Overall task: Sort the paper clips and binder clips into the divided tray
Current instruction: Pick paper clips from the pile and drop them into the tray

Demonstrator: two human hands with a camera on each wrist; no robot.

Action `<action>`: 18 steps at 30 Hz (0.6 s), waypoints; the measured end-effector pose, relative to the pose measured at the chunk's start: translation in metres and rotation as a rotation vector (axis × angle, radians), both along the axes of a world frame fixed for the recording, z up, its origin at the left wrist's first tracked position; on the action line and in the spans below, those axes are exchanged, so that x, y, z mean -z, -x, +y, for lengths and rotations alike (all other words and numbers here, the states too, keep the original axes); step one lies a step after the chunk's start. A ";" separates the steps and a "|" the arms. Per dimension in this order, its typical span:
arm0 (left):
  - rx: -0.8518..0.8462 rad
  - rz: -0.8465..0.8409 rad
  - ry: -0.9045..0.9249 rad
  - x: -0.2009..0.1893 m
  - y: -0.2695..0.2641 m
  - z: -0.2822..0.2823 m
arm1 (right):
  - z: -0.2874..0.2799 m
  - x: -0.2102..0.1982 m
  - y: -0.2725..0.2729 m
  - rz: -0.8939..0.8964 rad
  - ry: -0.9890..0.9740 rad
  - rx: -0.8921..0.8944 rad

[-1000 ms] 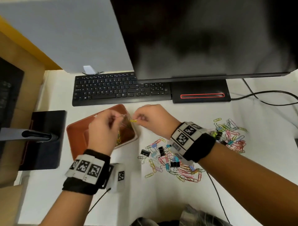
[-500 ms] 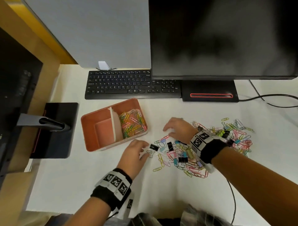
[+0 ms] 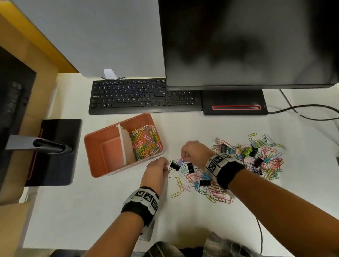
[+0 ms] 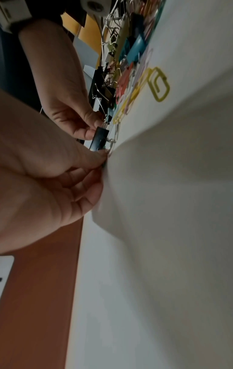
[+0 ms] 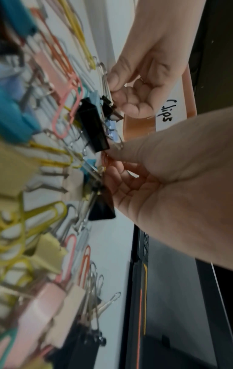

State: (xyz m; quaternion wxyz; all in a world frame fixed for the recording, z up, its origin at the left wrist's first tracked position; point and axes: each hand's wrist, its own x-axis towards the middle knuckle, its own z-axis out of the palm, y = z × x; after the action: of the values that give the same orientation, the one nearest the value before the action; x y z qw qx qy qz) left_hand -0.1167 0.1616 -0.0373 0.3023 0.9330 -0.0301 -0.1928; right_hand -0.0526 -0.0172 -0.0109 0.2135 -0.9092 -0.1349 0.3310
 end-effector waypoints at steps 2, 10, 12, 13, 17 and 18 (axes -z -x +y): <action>-0.003 0.016 -0.026 0.002 -0.001 0.000 | -0.003 0.002 -0.002 -0.003 -0.004 0.035; 0.043 -0.061 0.011 0.008 0.002 0.014 | -0.021 0.002 -0.005 -0.031 -0.010 0.179; 0.113 -0.141 0.057 0.006 0.003 0.022 | -0.027 -0.004 -0.007 -0.051 0.002 0.152; 0.157 -0.162 0.093 0.003 0.004 0.026 | -0.030 -0.007 -0.006 -0.059 -0.010 0.151; 0.365 -0.050 0.199 -0.015 0.014 0.027 | -0.040 -0.026 0.010 -0.086 -0.102 0.118; 0.423 0.009 0.175 -0.016 0.018 0.022 | -0.041 -0.031 0.017 -0.069 -0.121 0.075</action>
State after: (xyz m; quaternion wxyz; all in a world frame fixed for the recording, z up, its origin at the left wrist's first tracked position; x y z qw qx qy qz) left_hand -0.1343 0.1838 -0.0212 0.3349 0.8753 -0.2404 -0.2527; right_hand -0.0698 -0.0579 0.0202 0.2756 -0.9099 -0.1278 0.2824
